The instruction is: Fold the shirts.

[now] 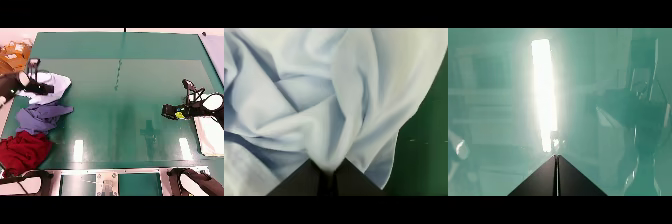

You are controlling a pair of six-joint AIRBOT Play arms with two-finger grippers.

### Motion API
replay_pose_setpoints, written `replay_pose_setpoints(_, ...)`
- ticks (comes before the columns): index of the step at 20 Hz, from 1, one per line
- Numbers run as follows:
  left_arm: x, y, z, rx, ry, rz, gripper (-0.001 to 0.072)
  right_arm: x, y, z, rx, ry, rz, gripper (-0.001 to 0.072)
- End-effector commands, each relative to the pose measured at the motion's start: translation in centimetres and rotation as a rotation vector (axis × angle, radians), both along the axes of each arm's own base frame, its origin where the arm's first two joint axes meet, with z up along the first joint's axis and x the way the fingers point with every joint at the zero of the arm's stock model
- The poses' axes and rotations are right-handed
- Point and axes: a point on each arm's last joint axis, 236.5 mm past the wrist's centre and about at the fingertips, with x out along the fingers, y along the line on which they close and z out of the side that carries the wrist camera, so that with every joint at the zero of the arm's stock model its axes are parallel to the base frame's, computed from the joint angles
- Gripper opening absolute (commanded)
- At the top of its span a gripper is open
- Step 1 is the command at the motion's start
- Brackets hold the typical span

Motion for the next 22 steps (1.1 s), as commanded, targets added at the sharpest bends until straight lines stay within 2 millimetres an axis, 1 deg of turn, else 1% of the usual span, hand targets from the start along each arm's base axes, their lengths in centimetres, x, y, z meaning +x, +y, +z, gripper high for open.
replay_pose_setpoints(1,1.3,-3.7,8.5,-0.077,-0.083,-0.064,0.0019,0.0,0.0,0.0,0.001,0.001,0.000,0.0015)
replay_pose_setpoints(2,1.8,-5.8,11.7,-0.111,-0.148,-0.096,0.0019,0.0,0.0,0.0,0.000,0.000,0.000,0.0015)
replay_pose_setpoints(3,2.0,-8.6,15.1,-0.156,-0.211,-0.142,0.0019,0.0,0.0,0.0,0.000,0.000,0.000,0.0015)
replay_pose_setpoints(4,1.8,-11.9,18.0,-0.210,-0.257,-0.201,0.0019,0.0,0.0,0.0,0.000,0.000,0.000,0.0015)
replay_pose_setpoints(5,1.1,-15.3,20.2,-0.264,-0.281,-0.266,0.0019,0.0,0.0,0.0,0.001,0.000,0.000,0.0015)
replay_pose_setpoints(6,0.0,-18.9,21.9,-0.315,-0.293,-0.336,0.0019,0.0,0.0,0.0,0.000,-0.001,0.000,0.0015)
replay_pose_setpoints(7,-1.4,-22.7,23.2,-0.360,-0.303,-0.414,0.0019,0.0,0.0,0.0,0.001,0.000,0.000,0.0015)
replay_pose_setpoints(8,-3.0,-26.2,23.8,-0.401,-0.300,-0.483,0.0019,0.0,0.0,0.0,0.001,0.000,0.000,0.0015)
replay_pose_setpoints(9,-4.9,-29.6,23.5,-0.428,-0.274,-0.555,0.0019,-0.1,0.1,0.0,0.002,0.003,0.001,0.0015)
replay_pose_setpoints(10,-6.7,-32.3,22.8,-0.443,-0.238,-0.615,0.0020,-0.1,0.1,0.0,0.002,0.003,0.001,0.0015)
replay_pose_setpoints(11,-8.6,-34.9,21.7,-0.454,-0.191,-0.671,0.0020,-0.2,0.1,0.0,0.002,0.006,0.002,0.0015)
replay_pose_setpoints(12,-10.2,-37.0,20.5,-0.463,-0.147,-0.718,0.0021,-0.3,0.1,0.0,0.003,0.011,0.004,0.0015)
replay_pose_setpoints(13,-11.5,-38.9,18.9,-0.461,-0.098,-0.759,0.0021,-0.3,0.2,0.0,0.006,0.014,0.005,0.0015)
replay_pose_setpoints(14,-12.5,-40.4,17.2,-0.457,-0.052,-0.785,0.0022,-0.4,0.3,0.0,0.012,0.017,0.005,0.0015)
replay_pose_setpoints(15,-13.3,-41.5,15.7,-0.456,-0.004,-0.794,0.0124,-0.4,0.5,0.0,0.020,0.018,0.004,0.0015)
replay_pose_setpoints(16,-13.9,-42.3,14.3,-0.455,0.038,-0.798,0.0503,-0.5,0.5,0.1,0.023,0.022,0.004,0.0017)
replay_pose_setpoints(17,-14.3,-42.6,13.4,-0.476,0.088,-0.780,0.0690,-0.6,0.6,0.1,0.024,0.029,0.009,0.0070)
replay_pose_setpoints(18,-14.3,-42.4,13.1,-0.482,0.109,-0.775,0.0685,-0.7,0.6,0.5,0.025,0.034,0.015,0.0234)
replay_pose_setpoints(19,-13.8,-41.7,13.1,-0.479,0.111,-0.761,0.0685,-0.6,0.7,1.0,0.026,0.031,0.020,0.0338)
replay_pose_setpoints(20,-12.9,-40.5,13.3,-0.472,0.116,-0.740,0.0685,-0.3,0.7,1.6,0.026,0.023,0.025,0.0368)
replay_pose_setpoints(21,-11.8,-38.9,13.5,-0.465,0.122,-0.711,0.0685,-0.2,0.8,2.1,0.027,0.018,0.029,0.0376)
replay_pose_setpoints(22,-10.4,-36.8,13.5,-0.460,0.130,-0.668,0.0686,-0.3,0.8,2.2,0.029,0.024,0.032,0.0401)
